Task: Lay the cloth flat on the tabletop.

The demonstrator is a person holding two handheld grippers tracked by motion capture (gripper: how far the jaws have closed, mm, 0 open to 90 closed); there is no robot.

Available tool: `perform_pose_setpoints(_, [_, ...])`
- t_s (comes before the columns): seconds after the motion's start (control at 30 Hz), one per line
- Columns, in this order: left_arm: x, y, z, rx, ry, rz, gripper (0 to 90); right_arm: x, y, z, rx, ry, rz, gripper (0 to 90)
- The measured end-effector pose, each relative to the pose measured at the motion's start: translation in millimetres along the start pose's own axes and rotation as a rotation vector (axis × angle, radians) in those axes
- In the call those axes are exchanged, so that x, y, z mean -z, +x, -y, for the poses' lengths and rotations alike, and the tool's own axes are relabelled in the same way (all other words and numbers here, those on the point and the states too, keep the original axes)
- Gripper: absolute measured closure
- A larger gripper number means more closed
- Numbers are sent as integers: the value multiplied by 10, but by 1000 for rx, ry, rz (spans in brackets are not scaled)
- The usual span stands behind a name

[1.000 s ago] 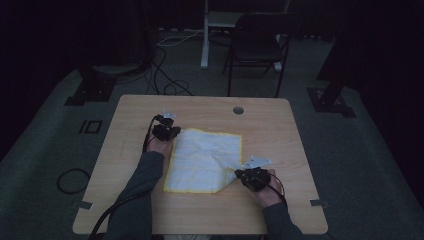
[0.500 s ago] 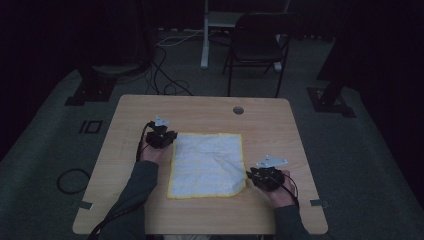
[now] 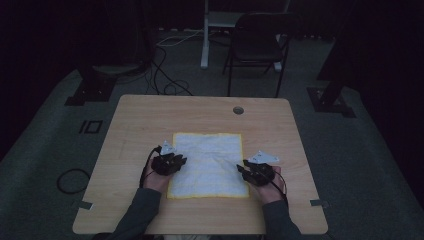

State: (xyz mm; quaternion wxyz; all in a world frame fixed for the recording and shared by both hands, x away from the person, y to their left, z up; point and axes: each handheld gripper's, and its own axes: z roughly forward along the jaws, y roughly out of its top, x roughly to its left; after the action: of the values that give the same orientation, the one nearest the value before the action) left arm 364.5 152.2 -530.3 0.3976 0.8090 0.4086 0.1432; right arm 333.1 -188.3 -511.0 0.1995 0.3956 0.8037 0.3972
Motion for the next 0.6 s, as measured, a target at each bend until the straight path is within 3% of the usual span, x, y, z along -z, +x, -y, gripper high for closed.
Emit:
perform_pose_setpoints(0.2, [28, -90, 120, -21, 15, 2, 723, -235, -14, -20, -32, -8, -12, 658])
perform_pose_setpoints(0.3, [32, -118, 148, -34, 26, 1, 722, -326, 16, -17, -13, 5, -19, 652])
perform_pose_setpoints(0.6, [54, -155, 213, -49, 44, -1, 766, -424, 32, 73, -13, 44, -7, 663])
